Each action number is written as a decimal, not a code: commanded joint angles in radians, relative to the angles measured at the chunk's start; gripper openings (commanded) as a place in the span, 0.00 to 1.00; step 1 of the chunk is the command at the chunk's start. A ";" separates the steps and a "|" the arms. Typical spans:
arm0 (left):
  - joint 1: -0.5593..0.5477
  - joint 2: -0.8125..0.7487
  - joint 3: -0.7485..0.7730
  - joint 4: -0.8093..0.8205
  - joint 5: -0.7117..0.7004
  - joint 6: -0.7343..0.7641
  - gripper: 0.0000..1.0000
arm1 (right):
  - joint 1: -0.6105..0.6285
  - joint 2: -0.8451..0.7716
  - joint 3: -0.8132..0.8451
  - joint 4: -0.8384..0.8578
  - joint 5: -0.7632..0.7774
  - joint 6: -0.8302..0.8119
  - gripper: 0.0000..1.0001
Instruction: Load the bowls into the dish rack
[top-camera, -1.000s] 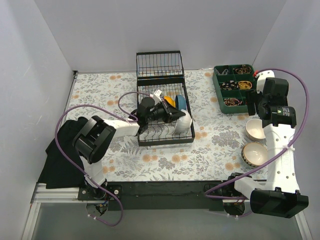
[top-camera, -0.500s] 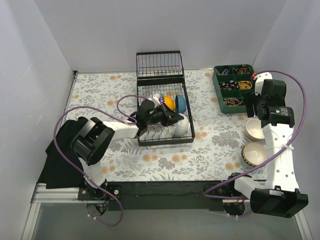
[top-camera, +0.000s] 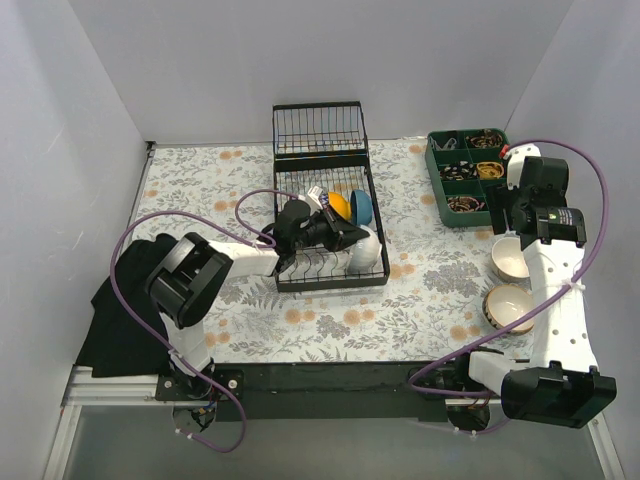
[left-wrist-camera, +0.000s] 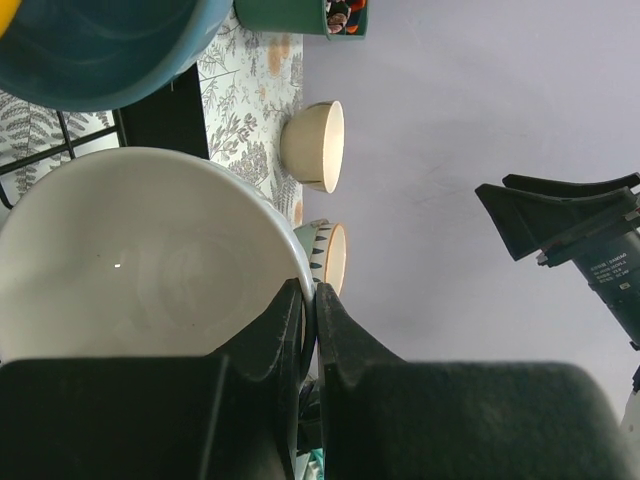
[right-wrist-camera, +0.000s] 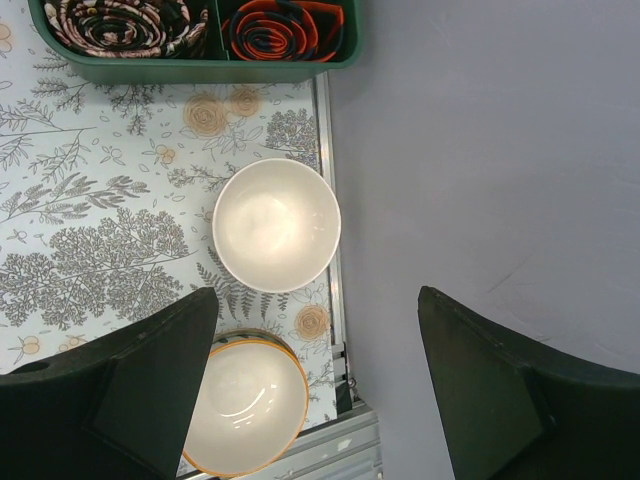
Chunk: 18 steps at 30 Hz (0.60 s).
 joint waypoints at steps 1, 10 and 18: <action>-0.006 0.016 0.050 0.054 0.000 -0.570 0.00 | -0.003 0.008 0.048 0.004 0.003 -0.014 0.89; -0.009 0.025 0.023 0.067 0.007 -0.627 0.00 | -0.004 0.007 0.027 0.006 -0.008 -0.014 0.89; -0.014 0.108 0.091 0.088 0.021 -0.667 0.00 | -0.004 0.014 0.031 0.001 -0.008 -0.014 0.89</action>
